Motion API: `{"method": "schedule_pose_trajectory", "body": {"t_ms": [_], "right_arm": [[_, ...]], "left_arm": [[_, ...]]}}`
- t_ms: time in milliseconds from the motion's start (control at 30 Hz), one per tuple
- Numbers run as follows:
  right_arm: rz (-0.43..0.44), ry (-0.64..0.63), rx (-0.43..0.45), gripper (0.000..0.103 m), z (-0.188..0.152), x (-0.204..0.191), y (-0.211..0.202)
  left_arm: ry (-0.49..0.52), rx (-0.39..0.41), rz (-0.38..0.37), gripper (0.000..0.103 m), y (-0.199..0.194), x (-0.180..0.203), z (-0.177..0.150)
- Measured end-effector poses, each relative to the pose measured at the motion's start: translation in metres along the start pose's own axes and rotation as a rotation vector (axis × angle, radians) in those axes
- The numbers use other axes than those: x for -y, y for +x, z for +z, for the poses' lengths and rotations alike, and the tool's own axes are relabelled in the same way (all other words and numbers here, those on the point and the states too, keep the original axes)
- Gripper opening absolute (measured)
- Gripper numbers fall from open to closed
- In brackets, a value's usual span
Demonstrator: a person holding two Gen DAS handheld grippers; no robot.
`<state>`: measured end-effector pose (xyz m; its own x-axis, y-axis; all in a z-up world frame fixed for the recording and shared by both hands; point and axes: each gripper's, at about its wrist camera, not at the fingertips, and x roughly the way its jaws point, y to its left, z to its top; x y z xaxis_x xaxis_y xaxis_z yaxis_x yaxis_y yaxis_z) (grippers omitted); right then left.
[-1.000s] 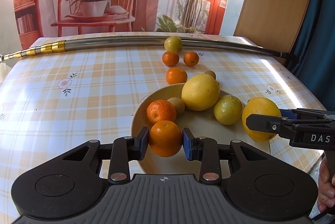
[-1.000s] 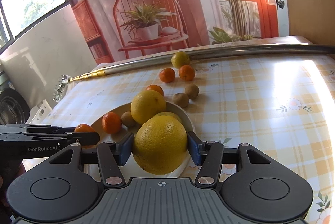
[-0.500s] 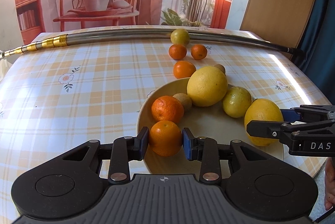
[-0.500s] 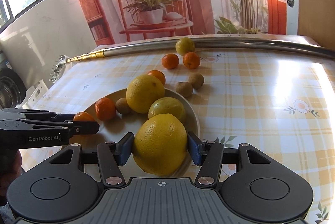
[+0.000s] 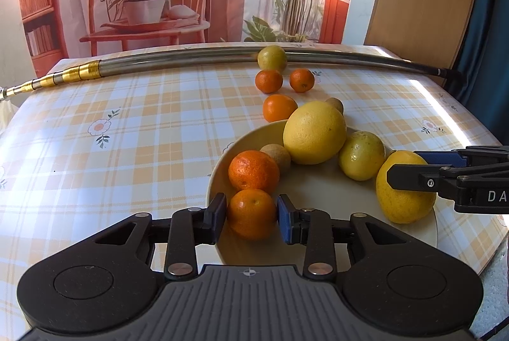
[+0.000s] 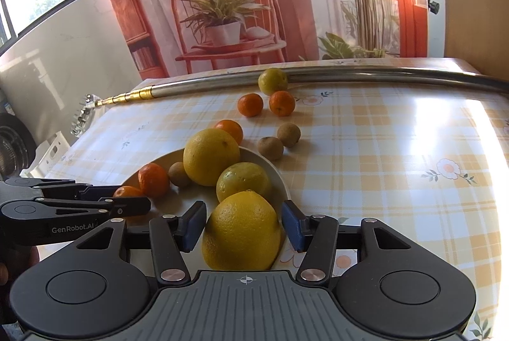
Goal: Organize fruits
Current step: 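Lower the orange and lemon into the bowl and open both tools, then move the left tool to the pile and grasp another orange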
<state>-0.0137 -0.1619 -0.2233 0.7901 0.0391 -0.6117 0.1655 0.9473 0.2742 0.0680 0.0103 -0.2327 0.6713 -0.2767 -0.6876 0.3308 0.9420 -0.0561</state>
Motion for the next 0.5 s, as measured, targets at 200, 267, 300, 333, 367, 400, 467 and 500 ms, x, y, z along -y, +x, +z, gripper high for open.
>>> {"method": "schedule_pose_trajectory", "body": {"t_ms": [200, 267, 300, 333, 367, 400, 467, 500], "right_arm": [[-0.018, 0.01, 0.059, 0.05, 0.005, 0.004, -0.011], [-0.027, 0.013, 0.076, 0.05, 0.008, 0.008, -0.014], [-0.032, 0.013, 0.083, 0.05, 0.01, 0.009, -0.016], [-0.04, 0.01, 0.09, 0.05, 0.012, 0.011, -0.018], [-0.051, 0.004, 0.101, 0.05, 0.014, 0.012, -0.02], [-0.061, -0.001, 0.111, 0.05, 0.017, 0.014, -0.022], [-0.078, -0.007, 0.133, 0.05, 0.023, 0.018, -0.026], [-0.087, -0.01, 0.146, 0.05, 0.027, 0.019, -0.029]], "left_arm": [[-0.023, 0.049, -0.01, 0.041, -0.012, -0.002, 0.0], [-0.02, 0.065, -0.012, 0.041, -0.016, -0.002, 0.003], [-0.023, 0.071, -0.008, 0.041, -0.017, -0.003, 0.005], [-0.029, 0.08, -0.006, 0.041, -0.019, -0.005, 0.008], [-0.038, 0.087, -0.005, 0.041, -0.021, -0.007, 0.01], [-0.049, 0.094, -0.005, 0.041, -0.022, -0.01, 0.013], [-0.07, 0.112, -0.002, 0.041, -0.027, -0.016, 0.02], [-0.079, 0.123, 0.0, 0.041, -0.03, -0.02, 0.024]]}}
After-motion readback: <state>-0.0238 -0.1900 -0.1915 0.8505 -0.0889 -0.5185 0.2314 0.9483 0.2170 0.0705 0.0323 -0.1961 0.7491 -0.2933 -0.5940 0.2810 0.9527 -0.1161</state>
